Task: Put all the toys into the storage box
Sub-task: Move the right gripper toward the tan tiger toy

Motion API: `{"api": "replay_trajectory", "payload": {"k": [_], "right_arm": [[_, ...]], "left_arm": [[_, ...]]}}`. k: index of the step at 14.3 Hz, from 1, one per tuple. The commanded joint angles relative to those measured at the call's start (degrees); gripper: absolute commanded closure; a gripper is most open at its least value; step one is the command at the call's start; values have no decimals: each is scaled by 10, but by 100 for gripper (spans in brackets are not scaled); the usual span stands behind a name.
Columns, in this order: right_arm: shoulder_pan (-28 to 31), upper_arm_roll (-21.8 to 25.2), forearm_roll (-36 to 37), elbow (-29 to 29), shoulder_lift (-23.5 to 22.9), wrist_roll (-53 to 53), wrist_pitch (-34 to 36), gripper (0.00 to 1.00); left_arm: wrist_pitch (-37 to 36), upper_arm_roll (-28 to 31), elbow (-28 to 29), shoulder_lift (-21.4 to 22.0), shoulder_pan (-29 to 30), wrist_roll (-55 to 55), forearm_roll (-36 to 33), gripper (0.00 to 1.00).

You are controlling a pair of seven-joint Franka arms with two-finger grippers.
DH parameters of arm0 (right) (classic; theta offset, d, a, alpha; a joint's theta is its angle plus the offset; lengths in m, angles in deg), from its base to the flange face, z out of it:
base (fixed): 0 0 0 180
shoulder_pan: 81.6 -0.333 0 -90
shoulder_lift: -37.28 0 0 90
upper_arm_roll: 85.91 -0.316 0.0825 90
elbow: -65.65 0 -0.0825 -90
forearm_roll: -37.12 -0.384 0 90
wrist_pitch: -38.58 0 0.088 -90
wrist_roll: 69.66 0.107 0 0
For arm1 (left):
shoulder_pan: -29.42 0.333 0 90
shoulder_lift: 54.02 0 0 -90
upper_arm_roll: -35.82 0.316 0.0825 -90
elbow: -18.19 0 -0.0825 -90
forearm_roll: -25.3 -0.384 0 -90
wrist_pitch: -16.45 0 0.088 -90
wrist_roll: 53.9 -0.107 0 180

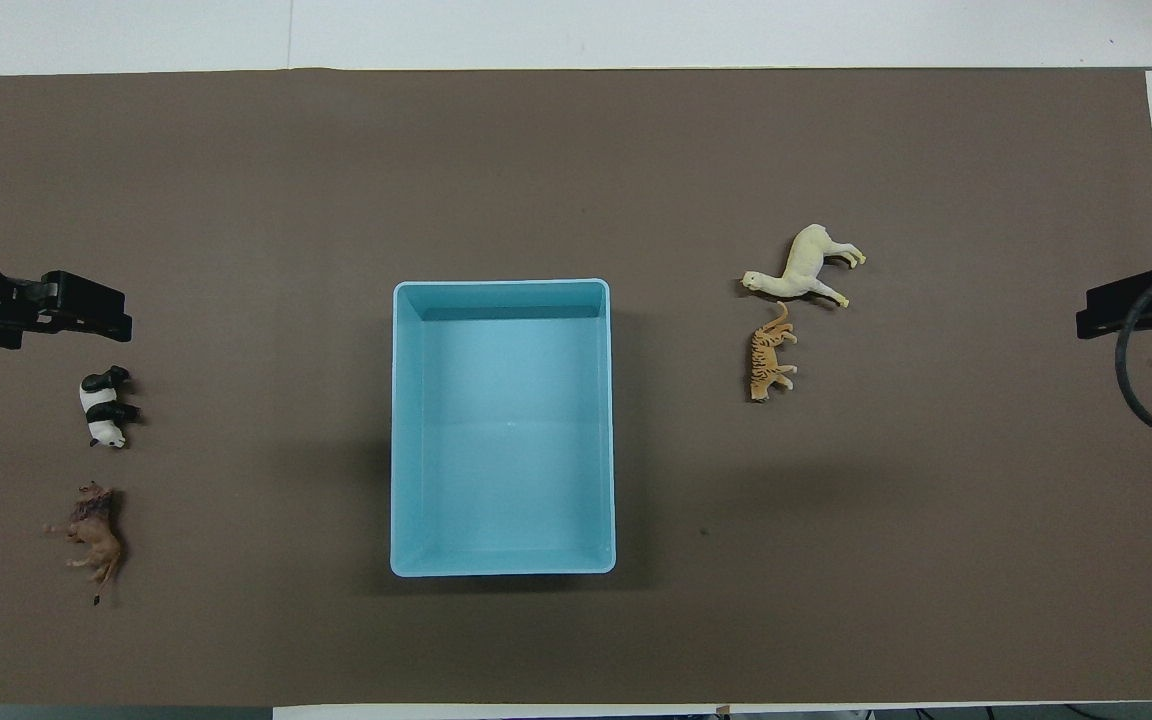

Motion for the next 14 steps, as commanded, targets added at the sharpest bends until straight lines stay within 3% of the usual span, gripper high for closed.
{"api": "replay_trajectory", "payload": {"k": [1, 4, 7, 10, 14], "right_arm": [[10, -5, -3, 7, 5, -15, 9, 0], [3, -6, -3, 16, 8, -8, -6, 0], [-44, -12, -10, 20, -30, 43, -49, 0], [-110, -12, -11, 24, -94, 87, -124, 0], [-153, -12, -10, 76, -158, 138, -252, 0]], "left_arm": [[9, 6, 6, 3, -8, -1, -4, 0], [22, 16, 15, 6, 8, -1, -4, 0], [75, 18, 30, 7, 68, -2, -7, 0], [212, 18, 113, 16, 130, -31, -8, 0], [340, 18, 154, -45, 172, -76, -8, 0]]}}
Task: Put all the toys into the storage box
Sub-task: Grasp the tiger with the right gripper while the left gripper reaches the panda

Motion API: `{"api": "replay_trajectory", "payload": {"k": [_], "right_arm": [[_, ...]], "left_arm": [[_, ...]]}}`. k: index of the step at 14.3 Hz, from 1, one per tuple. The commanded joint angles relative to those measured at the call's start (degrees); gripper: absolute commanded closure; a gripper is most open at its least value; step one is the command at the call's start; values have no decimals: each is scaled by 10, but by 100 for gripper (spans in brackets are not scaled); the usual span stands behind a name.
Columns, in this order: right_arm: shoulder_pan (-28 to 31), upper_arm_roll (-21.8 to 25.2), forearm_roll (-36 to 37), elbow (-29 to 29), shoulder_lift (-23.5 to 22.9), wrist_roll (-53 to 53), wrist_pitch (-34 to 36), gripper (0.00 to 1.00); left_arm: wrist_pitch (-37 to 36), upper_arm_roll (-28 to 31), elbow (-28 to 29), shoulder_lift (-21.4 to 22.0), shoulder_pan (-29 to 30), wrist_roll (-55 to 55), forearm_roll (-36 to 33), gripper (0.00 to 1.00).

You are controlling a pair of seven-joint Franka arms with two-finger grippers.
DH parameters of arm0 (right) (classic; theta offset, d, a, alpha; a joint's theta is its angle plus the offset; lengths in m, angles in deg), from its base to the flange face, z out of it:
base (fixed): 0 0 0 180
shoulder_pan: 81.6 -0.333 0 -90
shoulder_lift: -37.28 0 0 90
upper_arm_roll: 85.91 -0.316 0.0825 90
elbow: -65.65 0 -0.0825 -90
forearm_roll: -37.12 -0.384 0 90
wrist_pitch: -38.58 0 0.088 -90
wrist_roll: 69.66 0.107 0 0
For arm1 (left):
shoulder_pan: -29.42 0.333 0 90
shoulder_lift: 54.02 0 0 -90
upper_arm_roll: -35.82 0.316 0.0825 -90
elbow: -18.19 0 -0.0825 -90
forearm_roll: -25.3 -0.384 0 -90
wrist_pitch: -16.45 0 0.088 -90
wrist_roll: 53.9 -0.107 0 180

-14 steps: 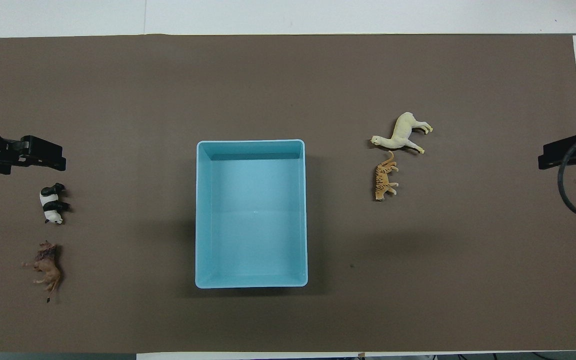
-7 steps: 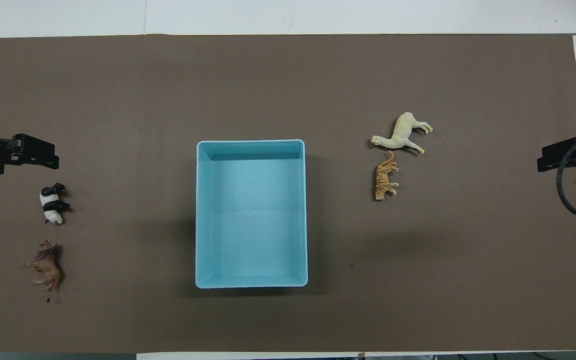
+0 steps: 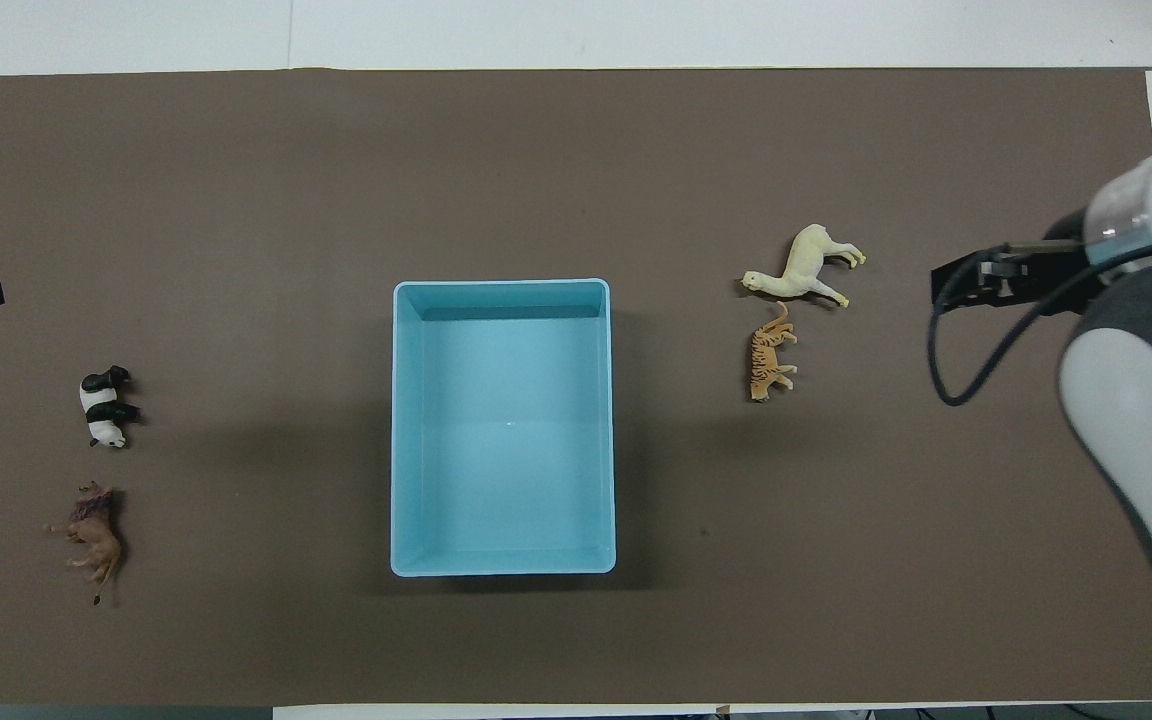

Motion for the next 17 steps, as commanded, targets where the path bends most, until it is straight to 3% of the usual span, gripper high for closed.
{"api": "replay_trajectory", "payload": {"k": [1, 4, 6, 12, 17], "right_arm": [[-11, 2, -6, 50, -18, 24, -80, 0], [-23, 2, -6, 104, -25, 38, -140, 0], [-30, 1, -6, 120, -39, 80, -149, 0], [-41, 2, -6, 178, -39, 115, -187, 0], [-42, 1, -6, 201, -46, 115, -234, 0]], "left_arm": [[91, -6, 34, -30, 29, -5, -7, 0], [218, -6, 94, -69, 32, 21, -7, 0], [263, -6, 135, -69, 32, 45, -7, 0], [267, -6, 203, -58, 31, 58, -7, 0], [258, -7, 206, -55, 23, 61, -7, 0]]}}
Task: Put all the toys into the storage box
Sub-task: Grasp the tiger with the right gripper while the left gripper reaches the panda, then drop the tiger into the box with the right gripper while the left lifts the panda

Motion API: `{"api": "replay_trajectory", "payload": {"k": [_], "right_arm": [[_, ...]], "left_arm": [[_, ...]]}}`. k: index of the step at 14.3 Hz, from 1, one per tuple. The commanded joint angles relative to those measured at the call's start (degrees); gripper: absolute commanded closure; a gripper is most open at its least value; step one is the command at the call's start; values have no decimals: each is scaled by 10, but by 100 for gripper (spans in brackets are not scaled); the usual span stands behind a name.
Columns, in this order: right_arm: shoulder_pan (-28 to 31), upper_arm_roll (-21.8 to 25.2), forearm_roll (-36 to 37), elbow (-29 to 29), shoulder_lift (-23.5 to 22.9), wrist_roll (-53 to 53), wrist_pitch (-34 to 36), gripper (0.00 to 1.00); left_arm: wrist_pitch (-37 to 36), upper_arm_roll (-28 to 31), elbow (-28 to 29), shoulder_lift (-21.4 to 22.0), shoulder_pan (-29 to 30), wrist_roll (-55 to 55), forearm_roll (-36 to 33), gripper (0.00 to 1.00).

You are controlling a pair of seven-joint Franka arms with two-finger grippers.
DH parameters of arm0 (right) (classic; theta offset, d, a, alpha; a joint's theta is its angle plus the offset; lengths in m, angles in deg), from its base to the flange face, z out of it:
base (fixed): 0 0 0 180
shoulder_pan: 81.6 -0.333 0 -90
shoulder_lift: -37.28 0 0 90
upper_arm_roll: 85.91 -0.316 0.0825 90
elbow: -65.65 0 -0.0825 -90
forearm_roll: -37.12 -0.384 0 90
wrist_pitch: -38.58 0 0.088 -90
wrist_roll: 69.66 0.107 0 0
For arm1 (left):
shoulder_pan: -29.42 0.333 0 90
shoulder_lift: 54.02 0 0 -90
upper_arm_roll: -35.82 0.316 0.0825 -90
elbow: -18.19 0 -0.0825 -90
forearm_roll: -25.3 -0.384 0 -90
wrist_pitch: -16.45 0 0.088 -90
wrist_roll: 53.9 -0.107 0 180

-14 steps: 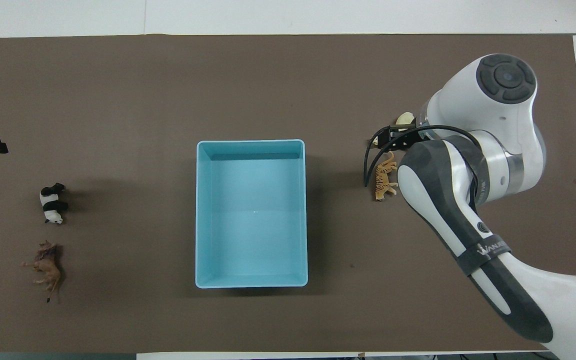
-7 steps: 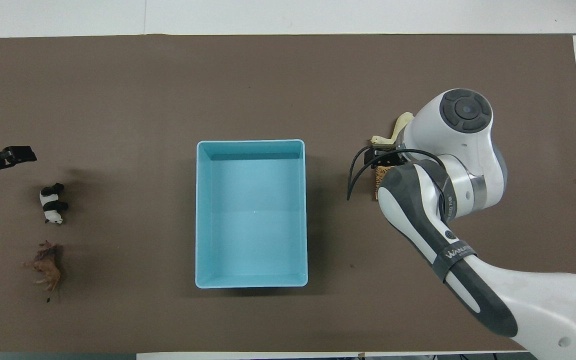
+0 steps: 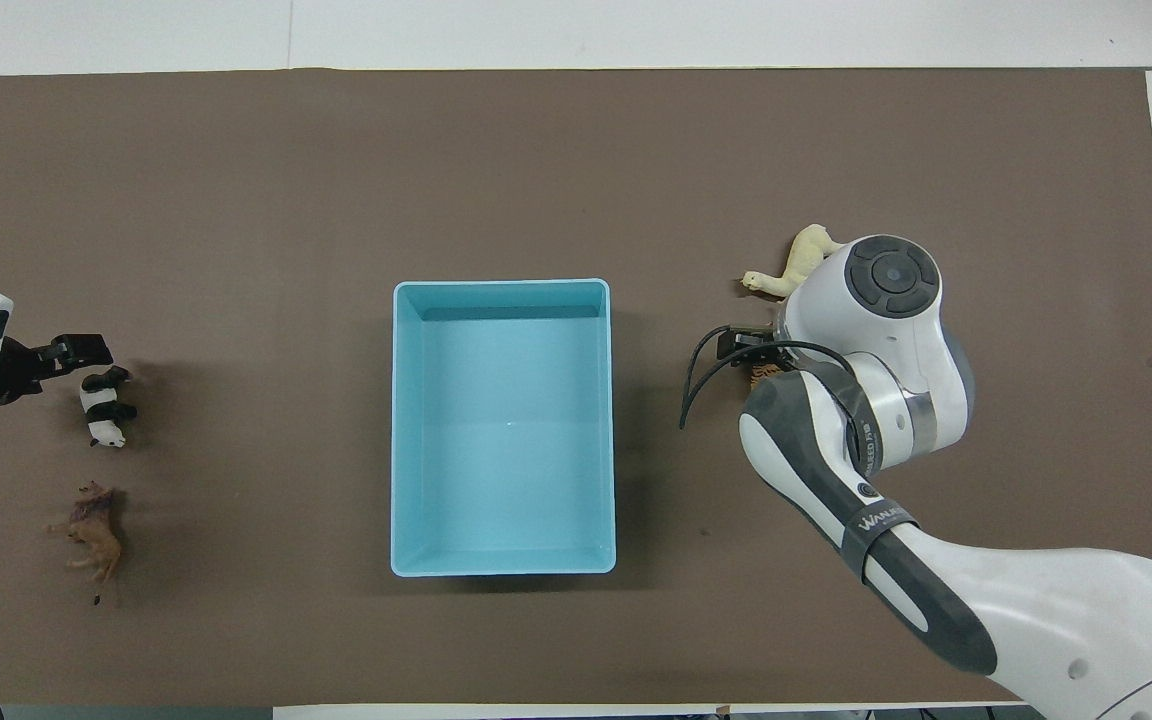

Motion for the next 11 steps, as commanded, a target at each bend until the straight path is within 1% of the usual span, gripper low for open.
{"api": "replay_trajectory", "payload": {"k": [1, 3, 4, 5, 7, 9, 10, 11], "right_arm": [[0, -1, -6, 15, 4, 9, -17, 6], [-1, 0, -6, 18, 6, 15, -15, 50], [-1, 0, -6, 20, 6, 17, -14, 77], [-1, -1, -6, 20, 7, 18, -14, 100], [-1, 0, -6, 15, 8, 18, -14, 100], [3, 0, -6, 6, 12, 13, -7, 100], [6, 0, -6, -6, 18, 13, 10, 100], [6, -1, -8, -32, 21, 16, 41, 100]], "left_arm": [[6, -3, 19, 19, -6, 12, -7, 0], [6, -3, 20, 19, -17, 12, -7, 0], [5, -2, 23, 20, -18, 11, -7, 0], [6, -2, 35, 25, -18, 6, -7, 0], [11, -2, 56, 32, -12, -2, -7, 0], [10, -1, 60, 33, -18, -4, -7, 0], [8, -1, 60, 33, -18, -4, -7, 0], [8, -1, 60, 33, -16, -4, -7, 1]]}}
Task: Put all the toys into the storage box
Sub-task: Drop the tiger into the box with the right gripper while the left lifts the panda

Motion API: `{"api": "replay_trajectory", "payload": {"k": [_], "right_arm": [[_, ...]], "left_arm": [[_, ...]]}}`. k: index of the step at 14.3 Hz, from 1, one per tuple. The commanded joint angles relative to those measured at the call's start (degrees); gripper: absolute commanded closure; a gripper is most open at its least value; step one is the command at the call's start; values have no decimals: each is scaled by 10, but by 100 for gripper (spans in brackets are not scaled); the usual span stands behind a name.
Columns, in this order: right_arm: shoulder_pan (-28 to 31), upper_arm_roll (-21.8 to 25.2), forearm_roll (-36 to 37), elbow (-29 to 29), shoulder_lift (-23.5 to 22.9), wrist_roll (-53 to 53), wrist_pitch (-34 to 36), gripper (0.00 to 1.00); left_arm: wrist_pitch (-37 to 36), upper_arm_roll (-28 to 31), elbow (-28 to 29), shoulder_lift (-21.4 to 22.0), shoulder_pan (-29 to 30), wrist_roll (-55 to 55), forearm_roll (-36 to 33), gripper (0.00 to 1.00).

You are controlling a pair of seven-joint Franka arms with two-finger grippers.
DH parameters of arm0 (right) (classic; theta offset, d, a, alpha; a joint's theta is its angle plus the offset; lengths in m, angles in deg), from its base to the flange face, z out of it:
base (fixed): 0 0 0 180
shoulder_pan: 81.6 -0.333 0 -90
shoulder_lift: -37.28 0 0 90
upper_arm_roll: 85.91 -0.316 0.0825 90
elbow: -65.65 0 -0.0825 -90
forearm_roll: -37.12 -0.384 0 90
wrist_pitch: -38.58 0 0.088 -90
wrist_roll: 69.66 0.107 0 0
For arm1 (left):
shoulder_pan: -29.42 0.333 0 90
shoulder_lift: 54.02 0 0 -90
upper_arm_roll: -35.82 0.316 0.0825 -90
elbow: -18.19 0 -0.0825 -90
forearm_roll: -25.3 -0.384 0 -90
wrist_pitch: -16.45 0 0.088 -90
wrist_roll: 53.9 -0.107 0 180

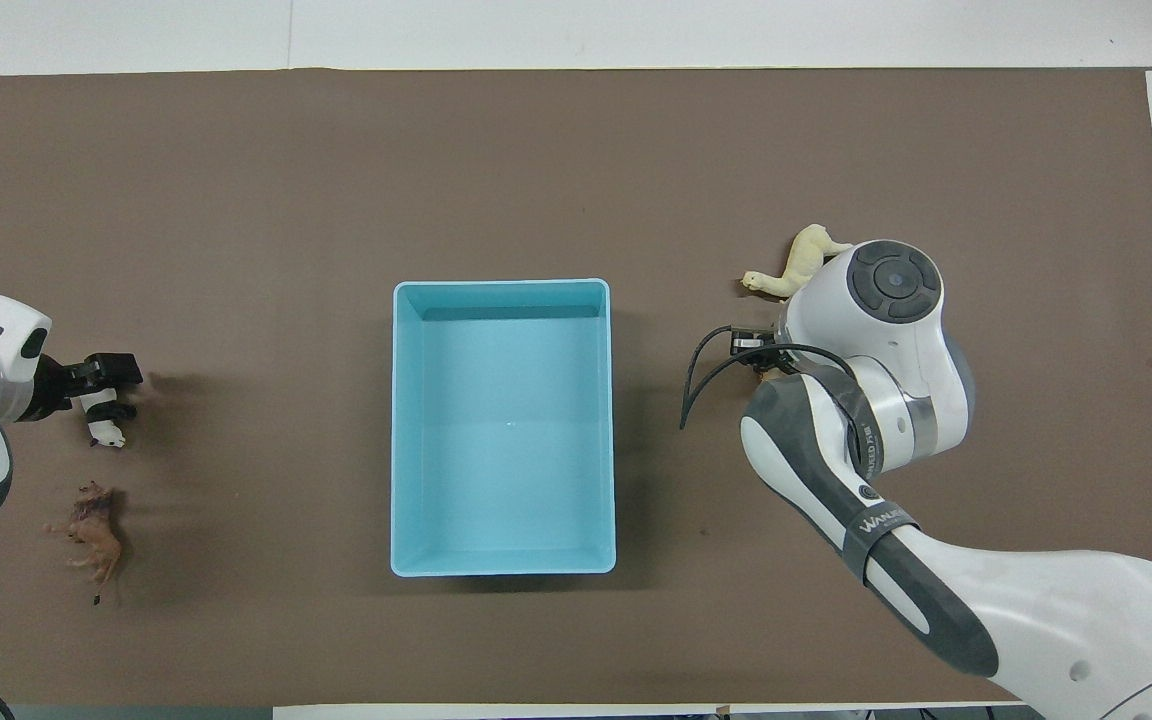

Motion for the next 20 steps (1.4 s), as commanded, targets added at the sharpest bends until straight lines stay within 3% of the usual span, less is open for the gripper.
{"api": "replay_trajectory", "payload": {"k": [1, 3, 4, 7, 9, 12, 13, 14, 17, 20], "right_arm": [[3, -2, -12, -65, 15, 11, 83, 100], [-3, -3, -44, -147, 15, 44, 153, 100], [-12, -9, -63, -174, 17, 61, 167, 100], [-81, -19, -78, -225, 14, 165, 167, 100], [-142, -19, -95, -222, 12, 238, 122, 100], [-218, -19, -147, -216, 10, 306, 60, 100], [-228, -19, -146, -207, 14, 322, 63, 41], [-237, -17, -142, -201, 20, 327, 79, 0], [-224, -13, -125, -210, 22, 320, 139, 0], [-144, -13, -85, -225, 34, 238, 190, 0]], "left_arm": [[8, 5, 18, 19, -4, -2, -7, 18], [5, 5, 18, 19, -2, -2, -7, 49], [4, 5, 18, 19, -1, -3, -7, 59], [-2, 5, 13, 18, 1, 0, -7, 94], [-39, 4, -25, 11, -1, 3, -6, 96], [-187, 1, -165, -14, -8, 34, 1, 95], [-213, -1, -185, -14, -11, 52, 5, 95], [-226, -1, -188, -8, -28, 65, 23, 95], [-265, -2, -187, 21, -61, 122, 60, 95], [-287, -6, -186, 48, -134, 214, 127, 92]]}}
